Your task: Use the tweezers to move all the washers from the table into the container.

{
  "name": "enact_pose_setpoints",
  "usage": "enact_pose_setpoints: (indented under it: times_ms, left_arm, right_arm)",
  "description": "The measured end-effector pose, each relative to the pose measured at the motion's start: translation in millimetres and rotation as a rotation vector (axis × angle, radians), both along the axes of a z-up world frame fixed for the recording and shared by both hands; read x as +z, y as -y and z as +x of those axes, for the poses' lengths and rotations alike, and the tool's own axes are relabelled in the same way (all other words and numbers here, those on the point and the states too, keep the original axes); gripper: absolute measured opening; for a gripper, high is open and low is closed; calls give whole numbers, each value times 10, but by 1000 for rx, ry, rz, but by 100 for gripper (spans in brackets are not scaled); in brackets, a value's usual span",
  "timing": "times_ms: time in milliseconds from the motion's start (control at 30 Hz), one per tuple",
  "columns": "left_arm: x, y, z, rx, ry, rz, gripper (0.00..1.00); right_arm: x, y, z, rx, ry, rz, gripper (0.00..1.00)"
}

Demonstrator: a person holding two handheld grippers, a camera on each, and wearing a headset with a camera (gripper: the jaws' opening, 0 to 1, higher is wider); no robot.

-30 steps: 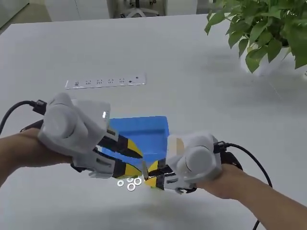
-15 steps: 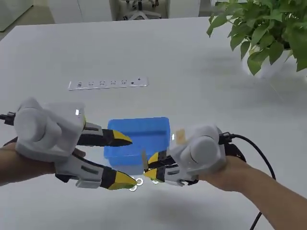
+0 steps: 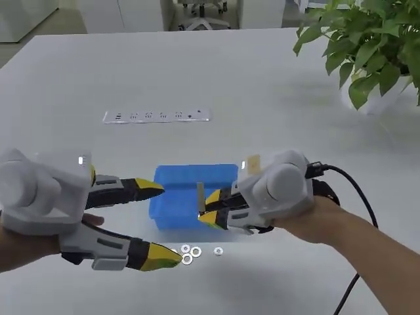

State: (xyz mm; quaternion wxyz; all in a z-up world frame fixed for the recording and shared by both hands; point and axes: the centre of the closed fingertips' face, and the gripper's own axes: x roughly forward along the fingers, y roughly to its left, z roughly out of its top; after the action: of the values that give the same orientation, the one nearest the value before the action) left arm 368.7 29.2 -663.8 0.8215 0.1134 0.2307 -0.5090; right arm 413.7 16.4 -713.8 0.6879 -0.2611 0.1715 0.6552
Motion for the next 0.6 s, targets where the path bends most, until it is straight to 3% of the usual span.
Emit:
enact_pose_setpoints:
  times_ms: [67,300,600]
  left_arm:
    - [17,-20,-10,23,-3,-23,79]
    - [15,-134,-38,87,-6,-35,87]
    - [58,-233,-59,161,14,-68,96]
  right_arm:
    - [11,-12,44,0,5,1,9]
    - [45,-50,200,2,19,18,10]
    - [-22,-91,362,1,14,22,10]
